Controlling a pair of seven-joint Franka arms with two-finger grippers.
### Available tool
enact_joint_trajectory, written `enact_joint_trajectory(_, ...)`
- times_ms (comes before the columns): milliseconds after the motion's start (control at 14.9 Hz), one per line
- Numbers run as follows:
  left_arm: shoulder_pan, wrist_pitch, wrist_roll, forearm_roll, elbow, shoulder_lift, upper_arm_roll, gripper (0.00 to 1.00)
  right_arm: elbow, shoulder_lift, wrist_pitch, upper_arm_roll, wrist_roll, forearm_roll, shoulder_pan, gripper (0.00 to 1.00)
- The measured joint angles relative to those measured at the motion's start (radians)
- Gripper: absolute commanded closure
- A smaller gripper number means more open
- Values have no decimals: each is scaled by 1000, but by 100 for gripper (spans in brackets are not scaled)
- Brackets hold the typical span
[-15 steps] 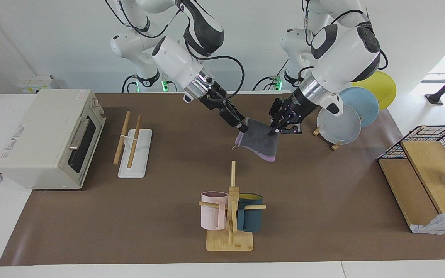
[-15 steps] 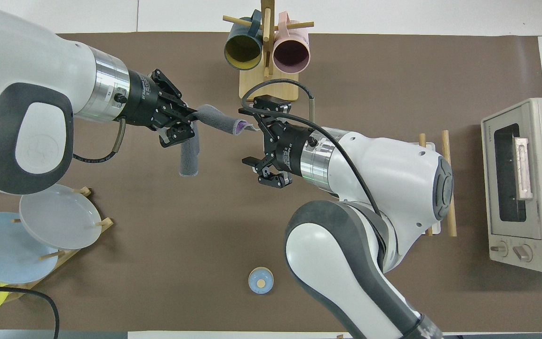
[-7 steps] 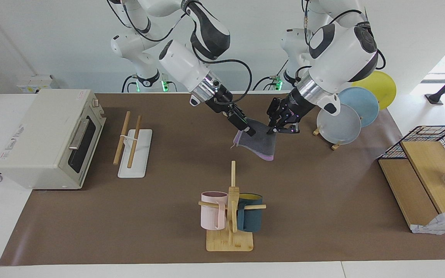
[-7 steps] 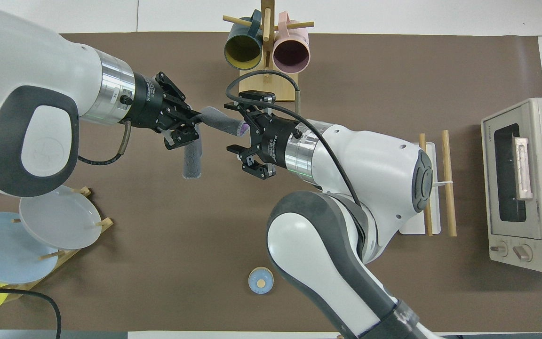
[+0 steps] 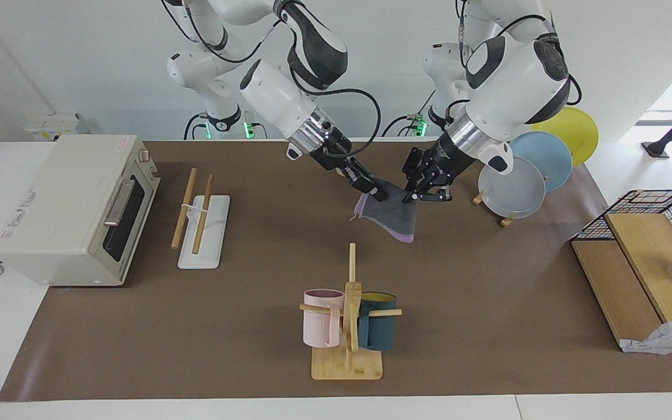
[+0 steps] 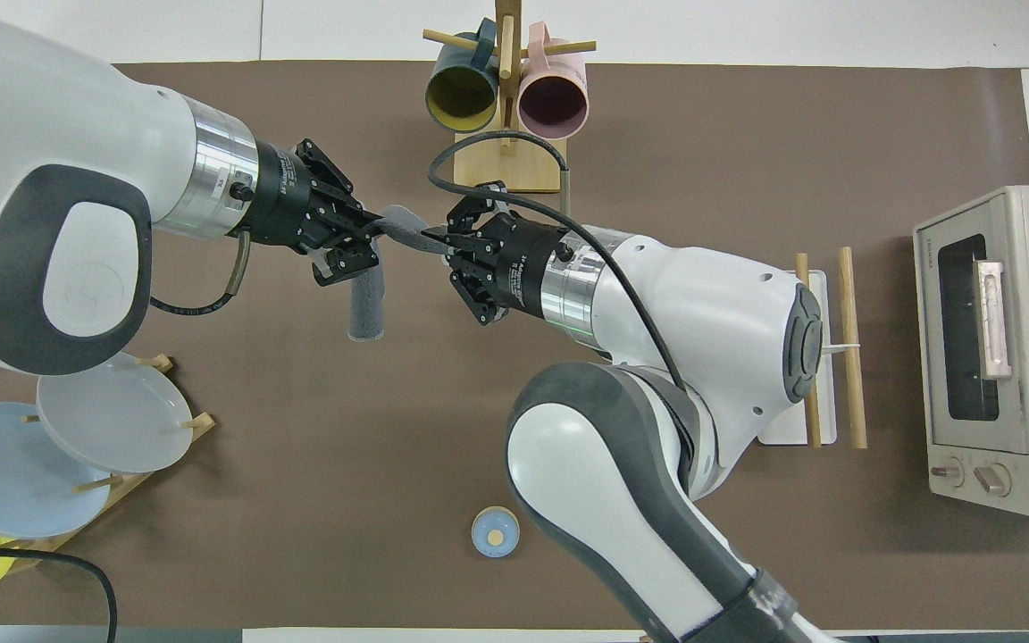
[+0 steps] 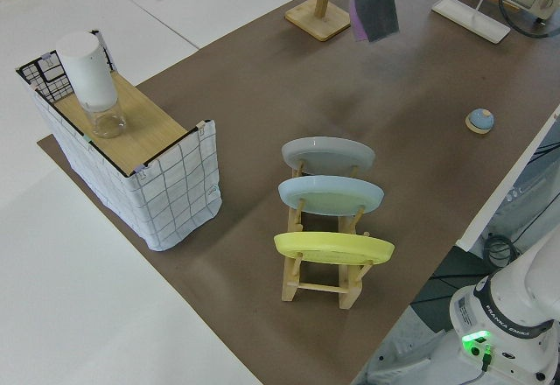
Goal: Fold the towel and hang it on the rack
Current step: 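Release the towel from the left gripper while the right gripper carries it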
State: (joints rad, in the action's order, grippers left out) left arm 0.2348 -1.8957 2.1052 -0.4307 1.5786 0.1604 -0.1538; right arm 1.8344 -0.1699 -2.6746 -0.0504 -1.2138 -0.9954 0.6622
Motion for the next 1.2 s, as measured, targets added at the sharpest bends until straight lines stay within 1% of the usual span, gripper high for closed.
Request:
enact_joint_trajectory(67,0,0,0,0,1,-1,0,100,0,0,0,0,2,0,0,100)
enact_joint_trajectory(134,0,0,0,0,3,-1,0,96,-1,0,0,0,9,0,0,100)
enact_joint_trajectory(201,1,0,0,0,5,-2,0,13,-1,0,0,0,25,1,0,100)
enact_joint_trajectory(268,1,0,0,0,9,-5,0,0,-1,0,0,0,54,2,0,100)
enact_joint_trajectory(468,8,0,-10,0,26,-24,0,0,-1,-1,14,0,210,28,0,100)
enact_joint_trajectory(535,10,0,-19,0,31,-30,0,0,-1,-2,37,-2,260,65,-1,100)
enact_joint_trajectory(736,8,0,-89,0,41,-36,6,0,-2,-1,153,-13,381,272,-20,100)
enact_joint_trajectory(937,-21,0,-239,0,69,-44,18,0,-7,9,302,-14,514,473,-53,100)
enact_joint_trajectory(1204,-123,1,-559,19,120,-64,23,0,-14,58,506,-16,677,640,-125,100)
